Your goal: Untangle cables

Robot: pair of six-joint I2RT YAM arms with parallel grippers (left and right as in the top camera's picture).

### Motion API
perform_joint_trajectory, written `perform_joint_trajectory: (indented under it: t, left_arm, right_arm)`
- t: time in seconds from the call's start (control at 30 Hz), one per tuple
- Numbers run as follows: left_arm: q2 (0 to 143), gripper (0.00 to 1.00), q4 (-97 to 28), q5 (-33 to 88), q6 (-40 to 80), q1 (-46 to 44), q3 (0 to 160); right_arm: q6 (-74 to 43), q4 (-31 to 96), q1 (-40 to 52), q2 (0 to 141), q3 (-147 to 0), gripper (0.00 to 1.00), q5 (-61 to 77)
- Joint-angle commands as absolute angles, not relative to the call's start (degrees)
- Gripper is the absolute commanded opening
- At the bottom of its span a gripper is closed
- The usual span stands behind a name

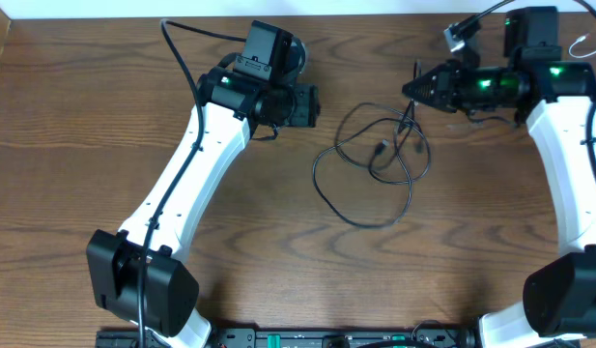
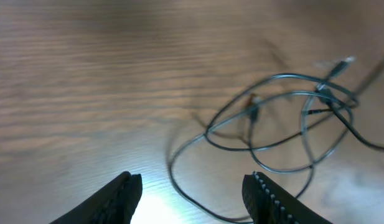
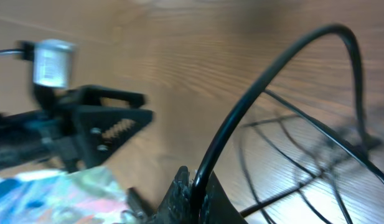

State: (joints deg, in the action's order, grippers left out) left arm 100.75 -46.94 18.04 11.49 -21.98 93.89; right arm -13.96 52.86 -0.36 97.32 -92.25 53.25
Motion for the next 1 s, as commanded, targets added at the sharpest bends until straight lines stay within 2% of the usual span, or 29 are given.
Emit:
perform_joint_trajectory:
  t: [0.0, 0.23, 0.3, 0.5, 0.67, 0.8, 0.97]
  left_arm:
    - [99.98, 0.6, -46.57, 25.1, 6.39, -22.13, 93.95]
    - [102.04, 0.71, -45.04, 25.12, 3.42, -24.16, 93.95]
    - [103.72, 0.72, -44.71, 25.41, 2.04, -24.99, 93.95]
    - [109.71, 0.72, -42.19, 34.09, -2.59, -25.8, 93.95]
    - [113.47, 0.71, -39.38, 34.09, -2.59, -25.8, 93.95]
    - [115.68, 0.64, -36.67, 34.09, -2.57, -25.8, 93.95]
    - [117.73, 0.62, -33.34, 34.11, -2.52, -25.93, 93.95]
  right_arm:
    - [-11.46, 52.23, -2.37, 96.14, -92.75, 0.01, 66.7]
    - [-10.48, 52.31, -2.7, 96.14, -92.75, 0.01, 68.1]
    - [-10.17, 52.31, -2.7, 96.14, -92.75, 0.01, 68.1]
    - [-9.45, 52.31, -2.7, 96.14, -92.75, 0.01, 67.64]
    - [-8.43, 52.49, -2.7, 96.14, -92.75, 0.01, 67.42]
    - [-8.01, 52.56, -2.68, 96.14, -92.75, 0.01, 65.91]
    - [-7.6, 52.53, -2.66, 96.14, -92.75, 0.01, 65.93]
